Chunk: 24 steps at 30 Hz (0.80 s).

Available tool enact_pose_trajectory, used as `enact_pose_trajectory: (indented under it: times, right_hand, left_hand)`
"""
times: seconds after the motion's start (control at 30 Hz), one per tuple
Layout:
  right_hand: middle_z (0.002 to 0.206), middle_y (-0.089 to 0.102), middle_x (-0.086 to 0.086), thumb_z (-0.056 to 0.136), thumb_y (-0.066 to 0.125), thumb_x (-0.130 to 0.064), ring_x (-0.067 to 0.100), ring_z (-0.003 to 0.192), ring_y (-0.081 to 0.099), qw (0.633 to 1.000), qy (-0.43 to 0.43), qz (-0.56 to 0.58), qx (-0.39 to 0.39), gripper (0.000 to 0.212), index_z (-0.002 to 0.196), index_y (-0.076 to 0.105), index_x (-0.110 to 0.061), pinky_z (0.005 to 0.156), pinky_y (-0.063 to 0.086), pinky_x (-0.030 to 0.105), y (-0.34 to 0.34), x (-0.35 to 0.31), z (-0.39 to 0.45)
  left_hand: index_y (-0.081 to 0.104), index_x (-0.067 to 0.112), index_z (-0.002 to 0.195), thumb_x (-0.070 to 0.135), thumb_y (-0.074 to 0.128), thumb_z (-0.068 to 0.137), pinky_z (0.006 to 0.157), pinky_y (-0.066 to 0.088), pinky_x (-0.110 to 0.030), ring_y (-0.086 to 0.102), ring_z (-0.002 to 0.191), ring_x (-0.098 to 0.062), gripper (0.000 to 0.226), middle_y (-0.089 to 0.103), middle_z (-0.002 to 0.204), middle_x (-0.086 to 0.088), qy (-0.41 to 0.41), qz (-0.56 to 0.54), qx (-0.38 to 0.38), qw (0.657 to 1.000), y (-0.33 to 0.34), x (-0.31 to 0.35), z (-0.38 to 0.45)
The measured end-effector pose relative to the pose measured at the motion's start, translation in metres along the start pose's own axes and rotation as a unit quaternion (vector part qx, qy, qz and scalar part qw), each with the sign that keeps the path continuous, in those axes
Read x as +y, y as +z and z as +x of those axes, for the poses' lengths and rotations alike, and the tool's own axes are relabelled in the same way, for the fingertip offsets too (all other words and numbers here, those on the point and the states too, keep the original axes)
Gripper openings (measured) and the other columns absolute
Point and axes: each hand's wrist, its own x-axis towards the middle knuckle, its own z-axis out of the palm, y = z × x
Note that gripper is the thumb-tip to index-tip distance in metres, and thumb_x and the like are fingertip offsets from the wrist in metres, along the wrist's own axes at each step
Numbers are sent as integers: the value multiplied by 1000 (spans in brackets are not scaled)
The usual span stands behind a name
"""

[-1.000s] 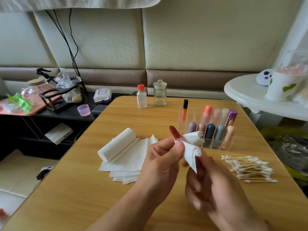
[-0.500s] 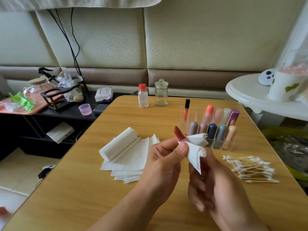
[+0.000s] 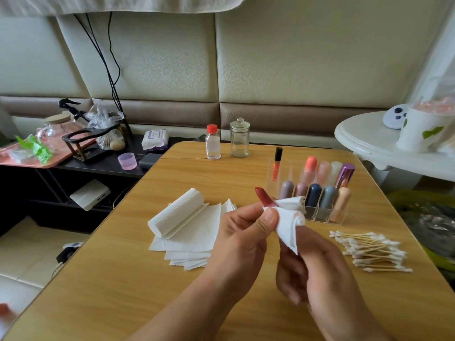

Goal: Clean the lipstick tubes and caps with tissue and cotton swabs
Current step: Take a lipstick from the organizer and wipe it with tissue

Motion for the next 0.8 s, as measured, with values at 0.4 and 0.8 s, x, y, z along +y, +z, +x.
enact_pose_trajectory:
  times: [0.4, 0.8]
  right_hand:
    - [49, 25, 4, 87, 51, -64, 15, 30, 29, 998, 53, 7, 12, 58, 59, 58, -14, 38, 21, 16, -3, 0, 2]
    - [51, 22, 7, 89, 58, -61, 15, 29, 33, 987, 124, 96, -44, 59, 60, 52, -9, 37, 19, 14, -2, -7, 3]
  left_hand:
    - [75, 4, 92, 16, 65, 87, 87, 47, -28, 63, 91, -21, 17, 71, 94, -13, 3, 17, 17, 1000, 0, -3, 1]
    - [72, -2, 95, 23, 70, 85, 83, 47, -28, 62, 84, -23, 27, 69, 90, -15, 4, 18, 23, 1000, -2, -4, 4]
